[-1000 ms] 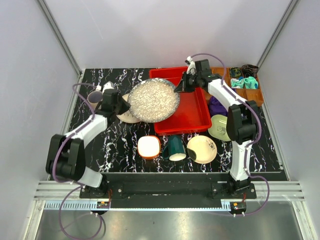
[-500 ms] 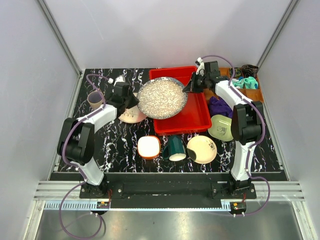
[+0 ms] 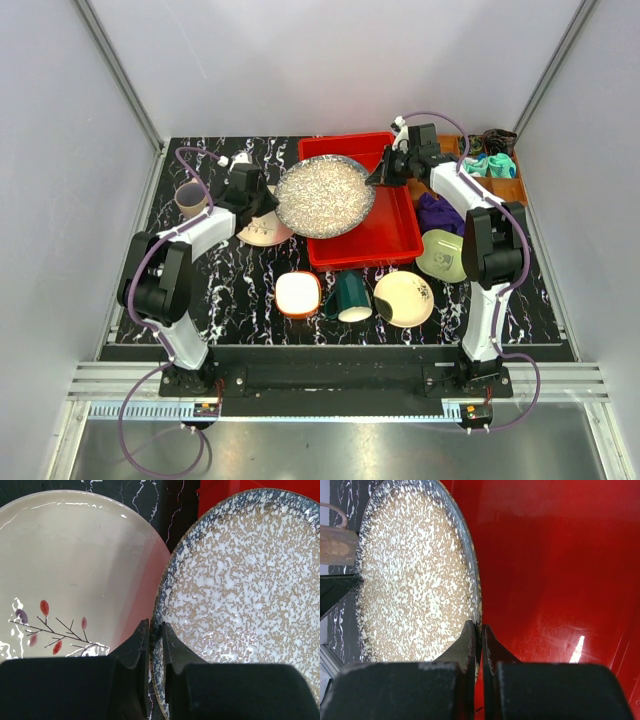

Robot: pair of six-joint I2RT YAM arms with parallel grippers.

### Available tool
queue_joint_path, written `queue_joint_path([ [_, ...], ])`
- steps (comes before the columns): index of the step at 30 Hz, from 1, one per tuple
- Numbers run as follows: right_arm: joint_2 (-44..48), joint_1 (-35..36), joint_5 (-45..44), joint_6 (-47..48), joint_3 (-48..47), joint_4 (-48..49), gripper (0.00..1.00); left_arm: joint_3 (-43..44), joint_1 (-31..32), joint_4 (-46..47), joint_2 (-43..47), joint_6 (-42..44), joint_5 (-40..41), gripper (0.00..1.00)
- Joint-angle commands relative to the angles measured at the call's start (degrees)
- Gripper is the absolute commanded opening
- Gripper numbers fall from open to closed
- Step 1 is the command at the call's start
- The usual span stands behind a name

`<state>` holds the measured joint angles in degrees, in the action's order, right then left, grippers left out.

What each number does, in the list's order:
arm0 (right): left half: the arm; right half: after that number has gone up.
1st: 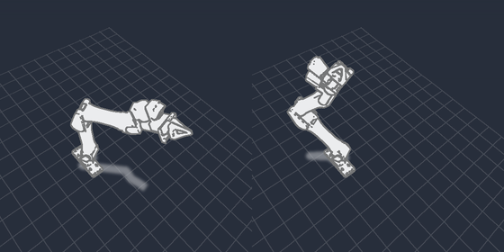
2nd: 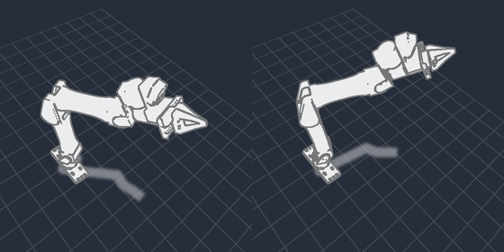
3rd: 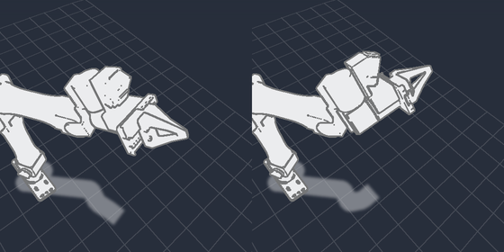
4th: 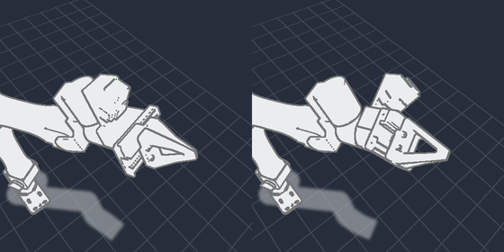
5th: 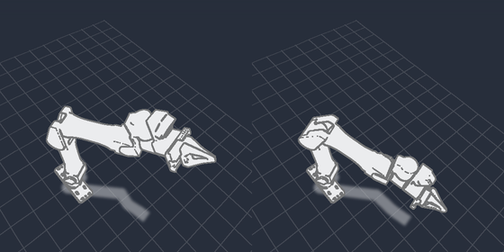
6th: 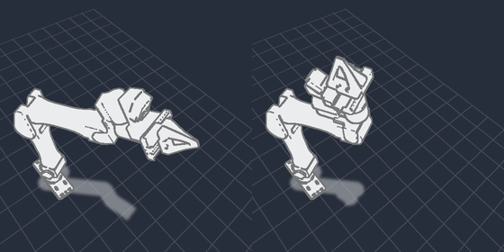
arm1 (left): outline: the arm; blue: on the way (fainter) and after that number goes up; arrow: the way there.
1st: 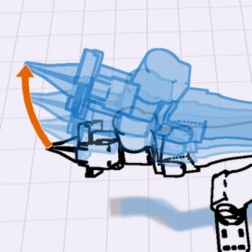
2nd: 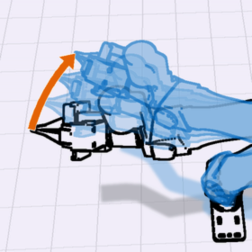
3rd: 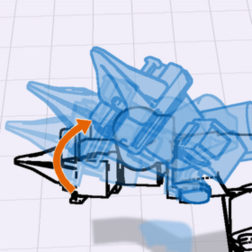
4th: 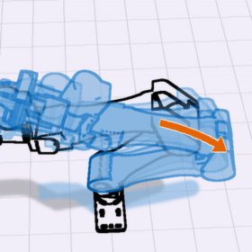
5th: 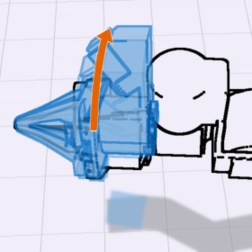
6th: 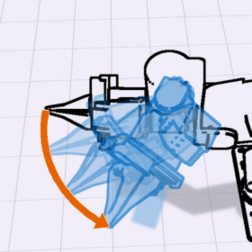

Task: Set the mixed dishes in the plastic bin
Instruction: Place the plate in the plastic bin.

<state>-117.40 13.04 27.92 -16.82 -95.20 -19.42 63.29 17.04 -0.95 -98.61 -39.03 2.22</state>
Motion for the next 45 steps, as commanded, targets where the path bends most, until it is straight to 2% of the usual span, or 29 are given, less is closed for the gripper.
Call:
queue_joint_path([
  [1, 0.07, 3.40, 8.20, -0.59, -0.43, 5.09, 0.00, 4.21, 3.44, 12.73, 0.87, -1.14, -5.47, 0.00],
  [21, 2.18, 2.26, 6.88, -1.46, 2.91, 6.50, 0.00, 7.29, 3.88, 11.94, -0.53, -0.53, -7.67, 0.00],
  [33, 5.25, 0.67, 6.09, -1.73, 4.76, 7.03, 0.00, 11.07, 6.43, 10.88, -2.73, 0.27, -8.11, 0.00],
  [45, 4.38, 0.06, 6.00, -1.90, 6.34, 7.29, 0.00, 12.83, 7.66, 10.53, -4.31, 0.27, -8.20, 0.00],
])
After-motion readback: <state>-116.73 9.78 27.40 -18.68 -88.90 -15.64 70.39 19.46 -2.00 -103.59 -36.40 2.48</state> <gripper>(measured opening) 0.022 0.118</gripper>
